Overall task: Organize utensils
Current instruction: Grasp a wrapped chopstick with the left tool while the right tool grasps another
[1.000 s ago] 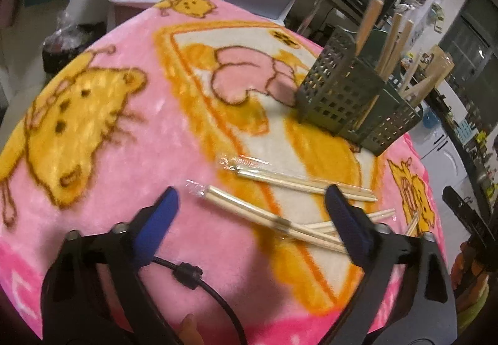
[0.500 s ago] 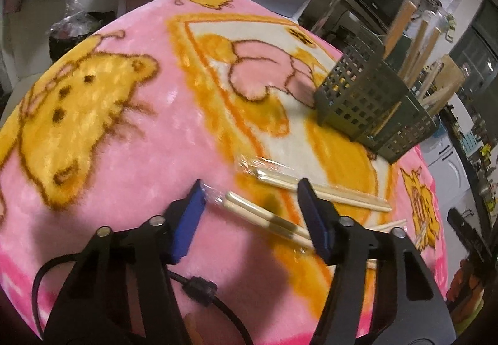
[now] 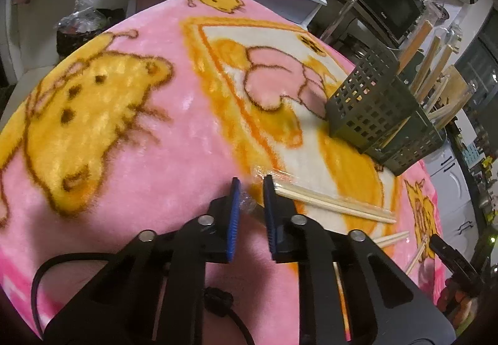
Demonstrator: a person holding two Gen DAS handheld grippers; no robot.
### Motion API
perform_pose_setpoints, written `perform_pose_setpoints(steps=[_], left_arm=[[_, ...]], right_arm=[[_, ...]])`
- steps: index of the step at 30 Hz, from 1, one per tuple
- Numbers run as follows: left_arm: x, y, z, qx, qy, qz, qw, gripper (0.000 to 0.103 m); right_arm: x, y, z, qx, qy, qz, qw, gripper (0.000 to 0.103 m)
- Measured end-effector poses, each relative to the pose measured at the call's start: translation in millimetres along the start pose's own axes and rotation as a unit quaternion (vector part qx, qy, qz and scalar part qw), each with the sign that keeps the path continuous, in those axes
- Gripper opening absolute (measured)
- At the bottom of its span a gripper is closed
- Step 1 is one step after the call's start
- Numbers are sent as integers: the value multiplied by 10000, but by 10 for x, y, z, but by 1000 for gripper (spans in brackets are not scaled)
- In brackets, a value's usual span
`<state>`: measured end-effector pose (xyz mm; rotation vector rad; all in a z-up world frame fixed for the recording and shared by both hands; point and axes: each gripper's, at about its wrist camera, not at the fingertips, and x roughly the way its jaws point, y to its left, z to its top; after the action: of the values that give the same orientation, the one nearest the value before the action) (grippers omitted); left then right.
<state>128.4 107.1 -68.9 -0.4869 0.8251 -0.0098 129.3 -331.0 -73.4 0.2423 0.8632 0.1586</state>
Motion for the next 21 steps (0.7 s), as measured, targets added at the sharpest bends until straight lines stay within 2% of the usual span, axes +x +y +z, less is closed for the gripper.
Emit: perform_pose_setpoints(steps=[6,9,12,14,16,21], left_arm=[[-62,-67,14,116,-89,-48,9999,5],[-120,-101,28,148,-172,-88,9997,5],[-163,-149,43,217,-223,-132,9994,5],[-182,-184,49,265,-263,-131,9992,5],[-199,-210,61,280,-281,-164,9991,5],[-270,-280,95,341,-374,-250,9984,5]], right_arm=[[109,7,10,69,57,83,9999,56],[150,48,17,-15,50,-33,10000,48],[173,92,13,-119,35,-146,9998,35],[178,96,20,-119,11,-145,9998,17],[187,92,24,-89,22,-49,9999,6],[100,119,41,-57,-143,111,9998,5]])
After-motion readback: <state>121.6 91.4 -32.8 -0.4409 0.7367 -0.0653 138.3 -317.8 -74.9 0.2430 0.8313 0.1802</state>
